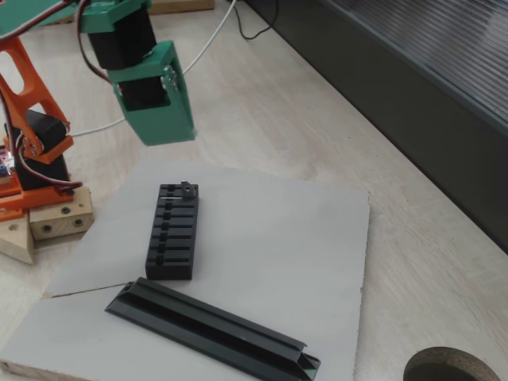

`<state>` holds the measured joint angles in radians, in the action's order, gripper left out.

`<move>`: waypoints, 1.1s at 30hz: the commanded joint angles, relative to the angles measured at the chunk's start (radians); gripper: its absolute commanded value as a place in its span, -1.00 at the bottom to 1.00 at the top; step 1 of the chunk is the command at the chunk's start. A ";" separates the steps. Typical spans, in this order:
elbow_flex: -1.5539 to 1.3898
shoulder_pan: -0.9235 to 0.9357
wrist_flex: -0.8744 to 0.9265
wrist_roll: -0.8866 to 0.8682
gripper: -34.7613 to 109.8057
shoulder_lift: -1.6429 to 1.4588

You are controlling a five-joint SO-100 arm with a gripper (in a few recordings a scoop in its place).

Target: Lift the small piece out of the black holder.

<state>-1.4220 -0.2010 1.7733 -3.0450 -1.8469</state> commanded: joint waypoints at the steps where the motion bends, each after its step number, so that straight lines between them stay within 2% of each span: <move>1: 0.000 -0.097 0.005 -0.150 -0.43 -0.015; 4: 0.000 -0.147 0.011 -0.164 -0.42 -0.015; 20: -0.109 -0.153 -0.008 -0.158 -0.41 0.067; 27: -0.107 -0.158 -0.150 -0.156 -0.25 0.155; 33: -0.109 -0.249 -0.155 -0.156 -0.20 0.186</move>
<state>-1.5171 -0.4096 1.6168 -3.1861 -1.6613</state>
